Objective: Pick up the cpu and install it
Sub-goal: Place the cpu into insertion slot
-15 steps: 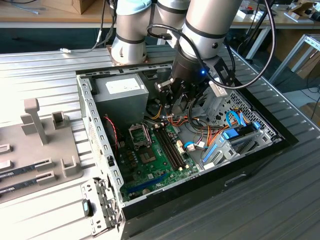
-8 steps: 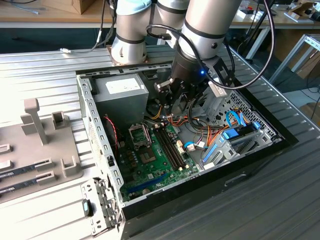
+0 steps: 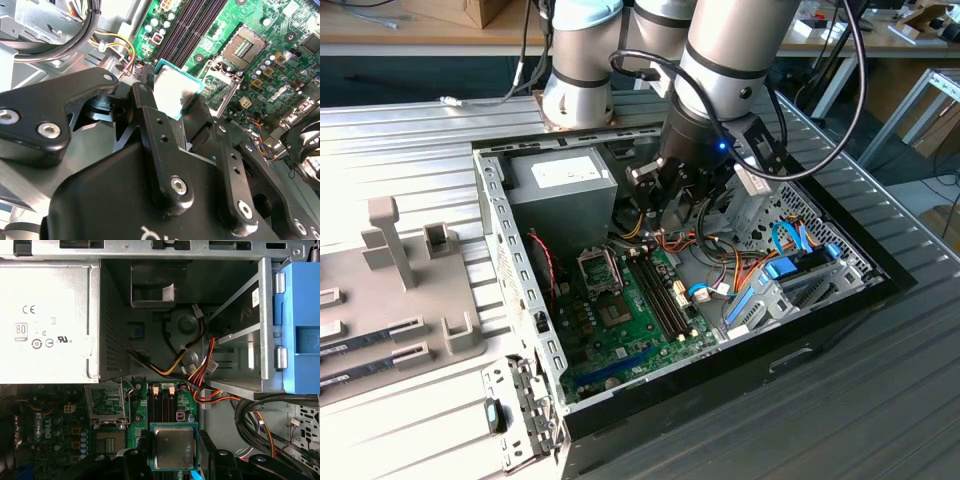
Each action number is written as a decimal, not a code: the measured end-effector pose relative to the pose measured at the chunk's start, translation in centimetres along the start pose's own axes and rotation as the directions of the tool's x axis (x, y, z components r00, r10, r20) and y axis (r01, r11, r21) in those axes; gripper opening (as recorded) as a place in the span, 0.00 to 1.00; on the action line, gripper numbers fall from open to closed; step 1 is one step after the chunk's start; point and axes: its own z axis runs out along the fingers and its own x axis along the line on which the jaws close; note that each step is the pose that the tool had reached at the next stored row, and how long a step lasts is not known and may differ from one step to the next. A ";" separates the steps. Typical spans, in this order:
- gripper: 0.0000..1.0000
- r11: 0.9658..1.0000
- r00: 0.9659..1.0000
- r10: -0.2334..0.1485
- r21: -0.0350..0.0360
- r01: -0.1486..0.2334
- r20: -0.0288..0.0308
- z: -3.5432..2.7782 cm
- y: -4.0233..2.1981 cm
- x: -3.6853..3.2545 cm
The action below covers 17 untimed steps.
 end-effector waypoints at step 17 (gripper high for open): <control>0.47 1.000 1.000 0.000 0.000 0.000 0.000 0.12 -0.02 0.55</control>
